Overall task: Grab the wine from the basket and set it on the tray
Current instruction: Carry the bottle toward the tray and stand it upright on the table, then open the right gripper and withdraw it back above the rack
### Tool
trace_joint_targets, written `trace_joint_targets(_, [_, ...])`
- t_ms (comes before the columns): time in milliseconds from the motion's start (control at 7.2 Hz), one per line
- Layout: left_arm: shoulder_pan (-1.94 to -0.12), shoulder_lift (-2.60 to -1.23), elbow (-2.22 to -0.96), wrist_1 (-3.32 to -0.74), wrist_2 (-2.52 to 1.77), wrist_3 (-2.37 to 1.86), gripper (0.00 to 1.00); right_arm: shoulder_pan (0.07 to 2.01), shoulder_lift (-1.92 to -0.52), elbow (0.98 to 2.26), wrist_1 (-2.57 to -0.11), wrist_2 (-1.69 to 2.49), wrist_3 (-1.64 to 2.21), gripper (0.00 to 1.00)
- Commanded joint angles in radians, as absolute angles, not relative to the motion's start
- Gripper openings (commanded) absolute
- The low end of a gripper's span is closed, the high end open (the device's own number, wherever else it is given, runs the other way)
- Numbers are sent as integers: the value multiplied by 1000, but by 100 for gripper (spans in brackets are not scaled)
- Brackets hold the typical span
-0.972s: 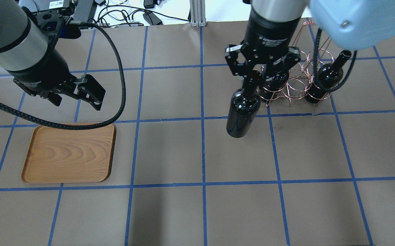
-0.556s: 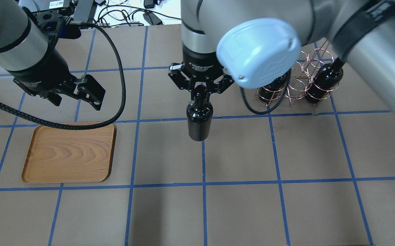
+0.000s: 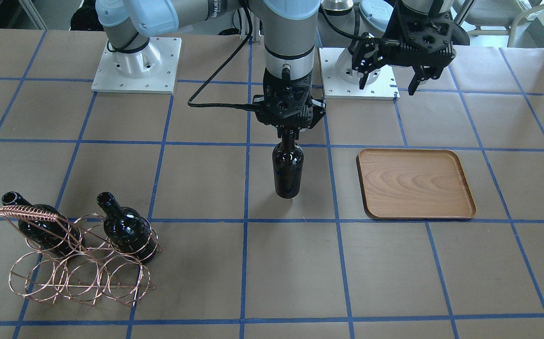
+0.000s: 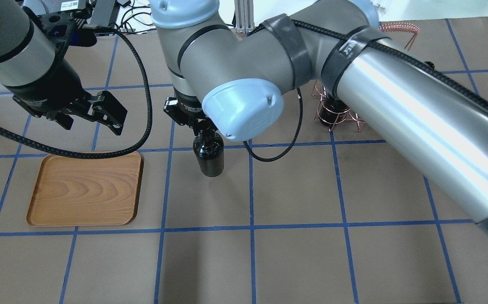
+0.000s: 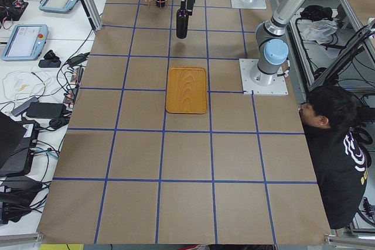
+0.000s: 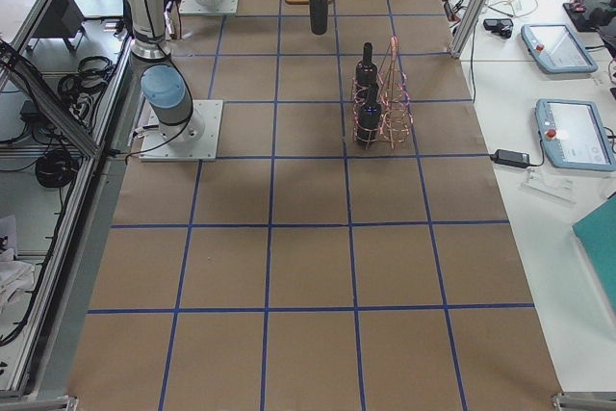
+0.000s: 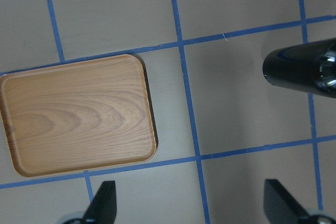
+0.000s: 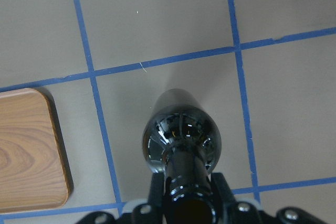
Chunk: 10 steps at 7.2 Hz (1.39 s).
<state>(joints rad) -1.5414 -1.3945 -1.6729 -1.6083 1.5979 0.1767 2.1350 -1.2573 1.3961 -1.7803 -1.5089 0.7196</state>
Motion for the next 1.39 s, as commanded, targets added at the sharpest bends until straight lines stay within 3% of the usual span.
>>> trace_joint_targets(0, [-1539,-1394,-1672,-1603,1597,178,100,2166,-1235,1396,-1798,-1508,732,33])
trace_joint_targets(139, [-1539,-1394,-1671,-1605,1598,176,100,2166,-1236,1396,-1798,-1506,732,37])
trace_joint_targets(278, [-1531,-1394,-1667,-1603,1598,178,100,2166,-1236,1396,-1801,-1506,730,72])
trace_joint_targets(417, [-1525,-1394,-1667,-1601,1598,178,100,2167,-1242,1396,-1824,-1523,730,89])
trace_joint_targets(556, [-1522,-1394,-1667,-1603,1598,178,100,2164,-1259,1394,-1822,-1526,713,97])
trace_joint_targets(1250, [-1523,-1399,-1670,-1598,1591,178,100,1877,-1440,1402,-1611,-1588,381,100])
